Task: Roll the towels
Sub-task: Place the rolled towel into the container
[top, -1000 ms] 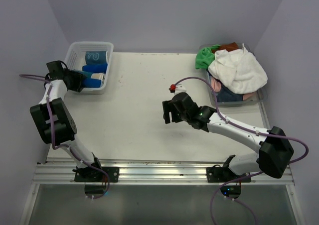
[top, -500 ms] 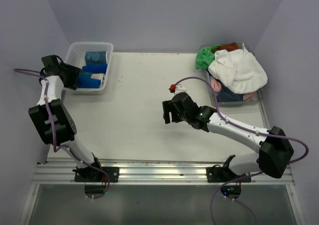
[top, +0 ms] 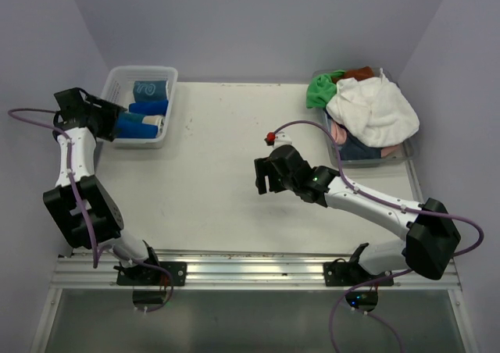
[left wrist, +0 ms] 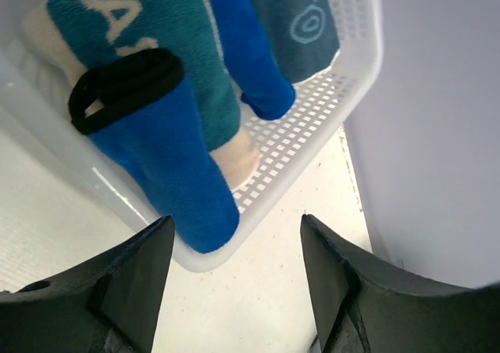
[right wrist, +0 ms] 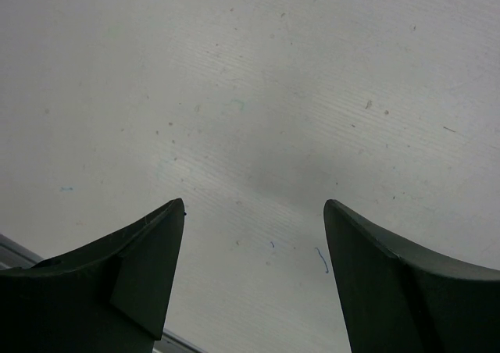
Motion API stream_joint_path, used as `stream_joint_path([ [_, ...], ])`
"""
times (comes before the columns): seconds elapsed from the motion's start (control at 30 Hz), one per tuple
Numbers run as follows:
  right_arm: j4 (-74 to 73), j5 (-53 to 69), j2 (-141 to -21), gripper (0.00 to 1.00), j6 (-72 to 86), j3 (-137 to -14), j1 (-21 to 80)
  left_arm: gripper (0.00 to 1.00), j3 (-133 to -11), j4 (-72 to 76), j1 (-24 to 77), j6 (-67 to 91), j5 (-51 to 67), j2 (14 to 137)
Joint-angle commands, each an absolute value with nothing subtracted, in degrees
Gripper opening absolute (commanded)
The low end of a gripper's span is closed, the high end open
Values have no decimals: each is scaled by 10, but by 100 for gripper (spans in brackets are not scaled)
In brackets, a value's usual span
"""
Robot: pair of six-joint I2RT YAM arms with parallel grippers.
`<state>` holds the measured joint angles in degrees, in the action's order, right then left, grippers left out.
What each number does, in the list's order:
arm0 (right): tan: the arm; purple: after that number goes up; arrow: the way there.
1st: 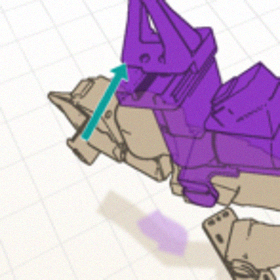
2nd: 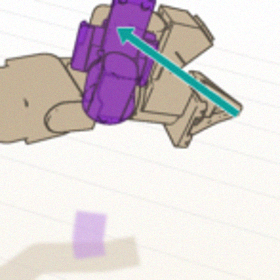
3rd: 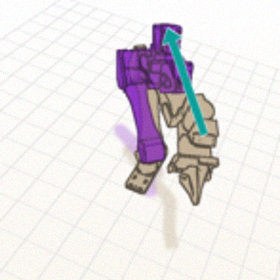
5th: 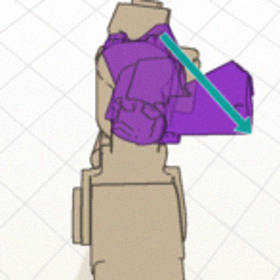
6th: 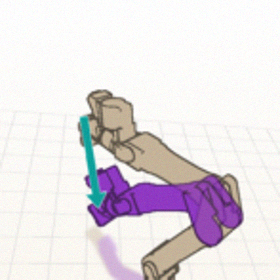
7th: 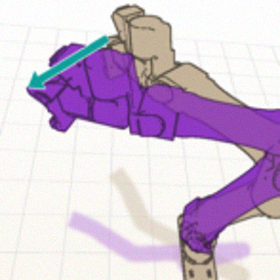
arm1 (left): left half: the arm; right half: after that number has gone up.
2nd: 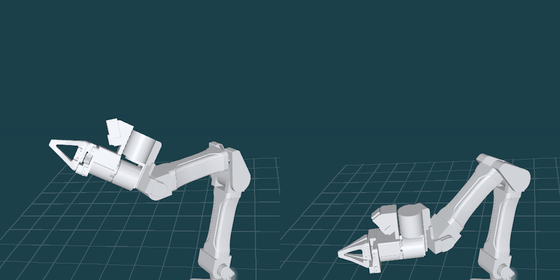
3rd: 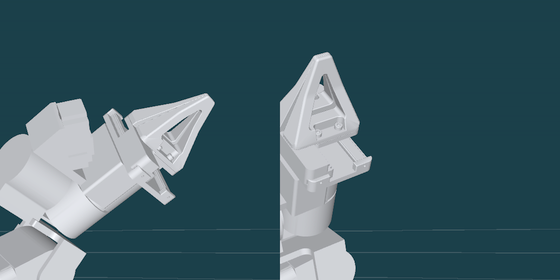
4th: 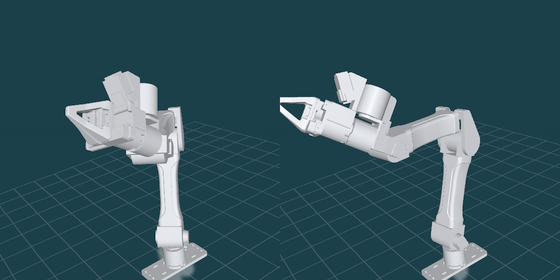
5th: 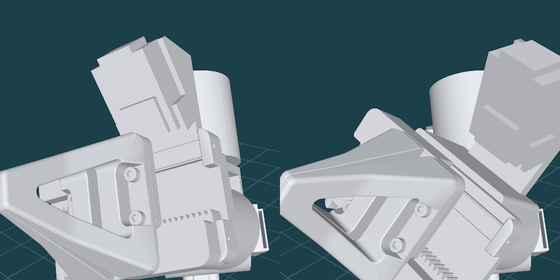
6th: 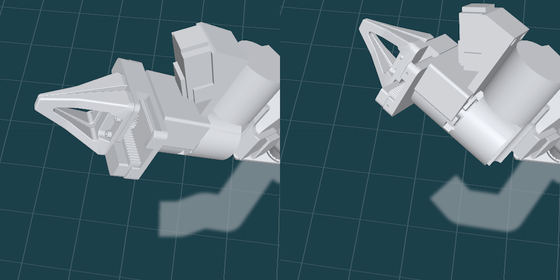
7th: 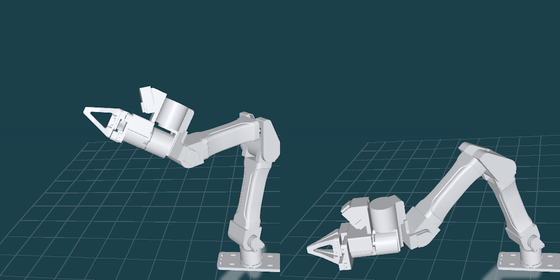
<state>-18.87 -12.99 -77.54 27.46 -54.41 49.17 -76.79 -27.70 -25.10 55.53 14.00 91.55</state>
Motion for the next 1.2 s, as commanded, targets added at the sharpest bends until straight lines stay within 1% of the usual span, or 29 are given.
stream_joint_path([
  [0.0, -167, -120, -765, 76, 284, -554, 491, 69, -782, -230, -254, 517, 171, 912],
  [0.1, -165, -115, -765, 76, 287, -553, 491, 68, -792, -218, -256, 505, 151, 926],
  [0.3, -174, -115, -755, 76, 289, -554, 491, 67, -764, -124, -256, 483, 122, 968],
  [0.43, -181, -120, -751, 76, 293, -551, 491, 66, -774, -137, -257, 473, 121, 994],
  [0.57, -185, -124, -752, 76, 293, -556, 491, 66, -780, -153, -257, 465, 108, 986],
  [0.73, -192, -142, -749, 76, 287, -569, 491, 67, -825, -211, -258, 445, 84, 973],
  [0.9, -223, -188, -743, 77, 265, -594, 491, 70, -846, -236, -256, 412, 67, 909],
  [1.0, -259, -263, -760, 84, 264, -624, 491, 72, -832, -238, -251, 369, 56, 849],
  [1.03, -269, -285, -767, 88, 265, -633, 491, 73, -828, -242, -248, 344, 48, 834],
  [1.07, -284, -317, -777, 90, 265, -648, 490, 74, -824, -243, -242, 331, 45, 805],
  [1.17, -307, -337, -810, 91, 256, -683, 490, 74, -805, -243, -202, 286, 26, 751],
])
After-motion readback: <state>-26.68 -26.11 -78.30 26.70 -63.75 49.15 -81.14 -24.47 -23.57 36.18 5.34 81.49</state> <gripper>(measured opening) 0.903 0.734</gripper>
